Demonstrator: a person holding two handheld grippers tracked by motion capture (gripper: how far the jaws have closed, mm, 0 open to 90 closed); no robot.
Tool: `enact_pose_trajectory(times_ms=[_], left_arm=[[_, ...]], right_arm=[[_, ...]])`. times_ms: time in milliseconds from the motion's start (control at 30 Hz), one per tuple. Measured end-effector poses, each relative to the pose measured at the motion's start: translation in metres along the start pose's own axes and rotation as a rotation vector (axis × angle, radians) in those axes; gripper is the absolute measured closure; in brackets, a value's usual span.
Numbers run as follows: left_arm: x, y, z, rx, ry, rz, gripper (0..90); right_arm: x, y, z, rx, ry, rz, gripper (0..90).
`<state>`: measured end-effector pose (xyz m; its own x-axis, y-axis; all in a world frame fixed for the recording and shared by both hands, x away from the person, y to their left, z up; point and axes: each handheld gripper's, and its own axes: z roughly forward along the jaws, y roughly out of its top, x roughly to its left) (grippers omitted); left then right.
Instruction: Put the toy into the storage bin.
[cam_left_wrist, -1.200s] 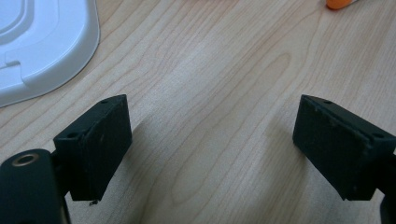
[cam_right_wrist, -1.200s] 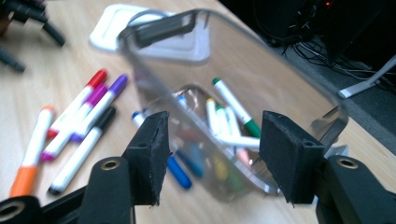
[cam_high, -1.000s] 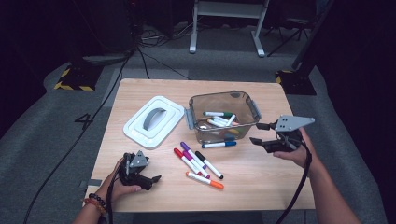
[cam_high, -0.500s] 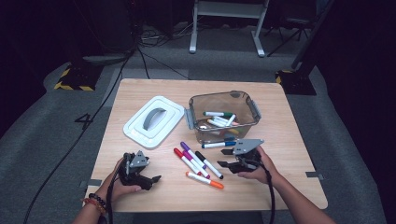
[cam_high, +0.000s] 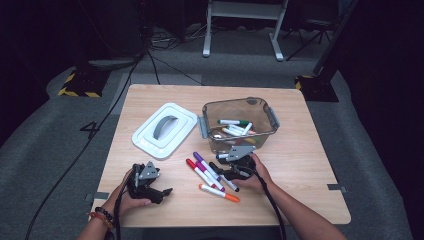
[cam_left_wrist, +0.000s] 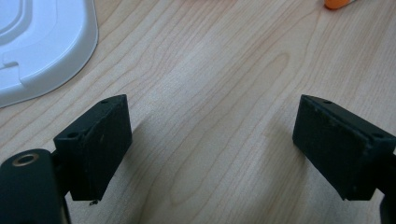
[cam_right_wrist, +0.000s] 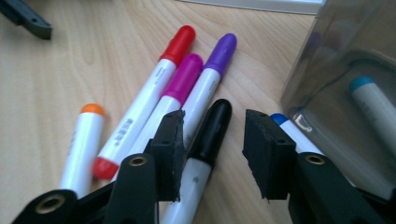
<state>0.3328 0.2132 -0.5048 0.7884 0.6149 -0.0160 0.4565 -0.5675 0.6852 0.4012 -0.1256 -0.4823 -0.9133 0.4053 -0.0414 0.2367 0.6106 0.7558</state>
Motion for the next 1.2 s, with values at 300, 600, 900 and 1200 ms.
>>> enact_pose_trajectory(times_ms=[300, 600, 900, 1200], left_arm=[[0.000, 0.000, 0.000, 0.000, 0.000, 0.001, 12.2], [0.000, 0.000, 0.000, 0.000, 0.000, 0.001, 12.2], [0.000, 0.000, 0.000, 0.000, 0.001, 0.000, 12.2], [0.000, 0.000, 0.000, 0.000, 0.000, 0.000, 12.2]], right_arm=[[-0.007, -0.006, 0.008, 0.064, -0.027, 0.021, 67.7], [-0.020, -0.017, -0.003, 0.094, -0.017, 0.023, 74.3], [-0.022, -0.016, -0.041, -0.004, 0.005, 0.010, 74.5], [-0.025, -0.012, -0.097, -0.153, -0.026, 0.019, 74.5]])
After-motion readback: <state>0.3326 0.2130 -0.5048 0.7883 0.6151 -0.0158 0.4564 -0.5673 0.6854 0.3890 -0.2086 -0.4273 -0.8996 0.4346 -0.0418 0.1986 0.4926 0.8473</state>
